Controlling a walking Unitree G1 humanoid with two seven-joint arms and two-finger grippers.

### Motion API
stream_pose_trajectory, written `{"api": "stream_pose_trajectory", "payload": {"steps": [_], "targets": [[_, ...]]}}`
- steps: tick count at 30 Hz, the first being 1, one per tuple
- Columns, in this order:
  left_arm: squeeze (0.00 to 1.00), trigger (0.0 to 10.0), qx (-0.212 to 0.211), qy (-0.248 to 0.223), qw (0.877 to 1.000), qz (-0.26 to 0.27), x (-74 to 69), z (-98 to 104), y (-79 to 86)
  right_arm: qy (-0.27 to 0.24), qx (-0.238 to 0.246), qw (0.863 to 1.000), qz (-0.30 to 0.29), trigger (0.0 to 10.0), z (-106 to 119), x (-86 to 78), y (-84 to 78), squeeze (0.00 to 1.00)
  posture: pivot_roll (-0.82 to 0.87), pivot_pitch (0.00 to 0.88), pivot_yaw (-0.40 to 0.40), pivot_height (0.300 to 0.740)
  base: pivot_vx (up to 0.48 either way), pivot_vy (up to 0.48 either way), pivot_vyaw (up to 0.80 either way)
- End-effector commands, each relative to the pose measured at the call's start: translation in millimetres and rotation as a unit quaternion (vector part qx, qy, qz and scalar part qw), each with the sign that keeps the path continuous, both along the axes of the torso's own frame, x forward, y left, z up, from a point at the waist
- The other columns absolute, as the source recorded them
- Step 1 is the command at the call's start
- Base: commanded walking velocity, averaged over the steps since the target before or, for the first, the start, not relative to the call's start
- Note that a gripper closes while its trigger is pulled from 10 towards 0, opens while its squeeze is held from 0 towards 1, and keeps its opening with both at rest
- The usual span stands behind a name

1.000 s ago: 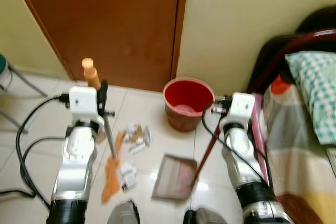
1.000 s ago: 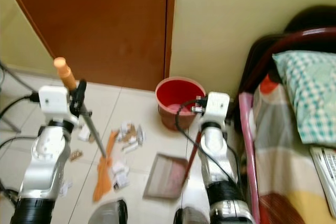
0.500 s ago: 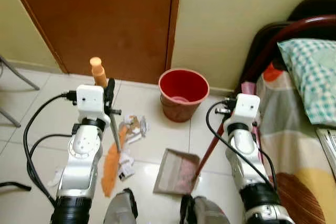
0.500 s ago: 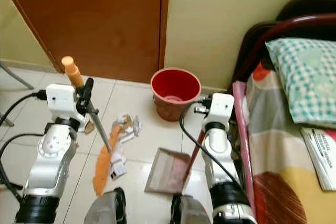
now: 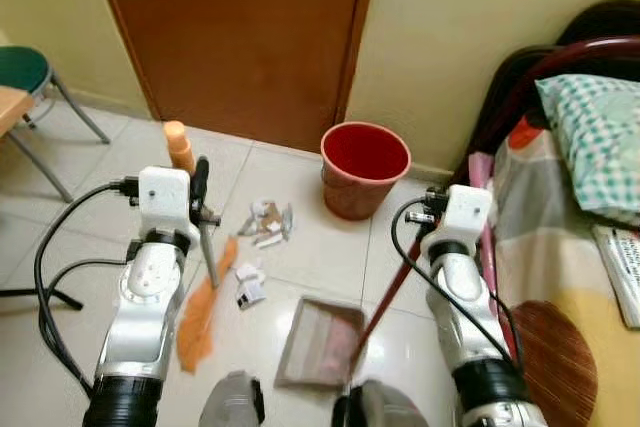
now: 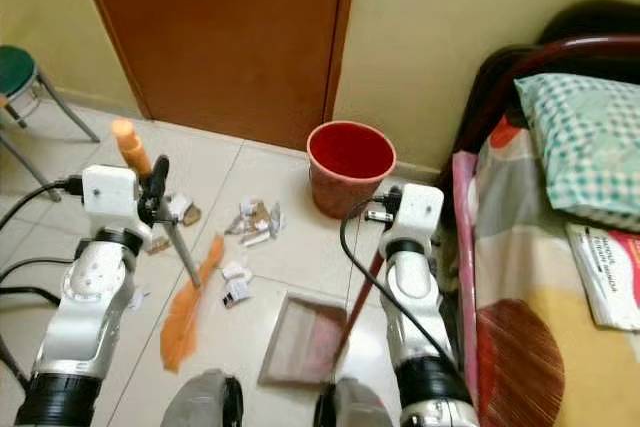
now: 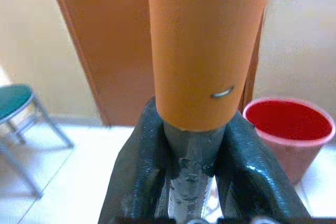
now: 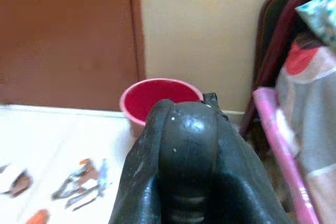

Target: Sweep floor

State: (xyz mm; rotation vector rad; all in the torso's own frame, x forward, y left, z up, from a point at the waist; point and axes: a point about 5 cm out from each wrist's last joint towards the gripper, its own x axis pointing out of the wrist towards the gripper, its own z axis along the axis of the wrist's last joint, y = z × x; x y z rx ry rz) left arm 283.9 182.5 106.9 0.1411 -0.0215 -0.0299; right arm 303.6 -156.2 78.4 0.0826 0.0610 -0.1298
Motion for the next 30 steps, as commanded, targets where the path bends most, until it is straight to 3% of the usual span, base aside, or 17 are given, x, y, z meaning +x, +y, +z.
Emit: {"api": "stream_pose_trajectory", "payload": {"steps": [1,7,14,30], "targets": [[0.00,10.0,0.012,0.021,1.000,-0.007,-4.4,-10,-0.1,-0.015,0.001,1.000,-0.012,10.0,6,-2.8,-10.8,0.00,-0.01,0.099,-0.042,0.740,0.000,0.000,0.00],[0.00,10.0,0.004,0.028,1.000,-0.006,-9.8,-15,1.1,-0.007,0.022,0.999,-0.027,10.0,0,-11.2,-20.5,0.00,-0.01,0.099,-0.042,0.740,0.000,0.000,0.00],[0.00,10.0,-0.020,0.029,0.999,-0.028,-10.9,-18,-11.4,-0.001,0.032,0.999,-0.023,10.0,-2,-11.9,-17.4,0.00,-0.01,0.089,-0.051,0.740,0.000,0.000,0.00],[0.00,10.0,-0.025,0.007,0.999,-0.039,1.4,-4,-14.8,-0.020,0.022,1.000,-0.005,10.0,9,1.2,-9.3,0.00,-0.02,0.106,-0.026,0.740,0.000,0.368,0.00]]}}
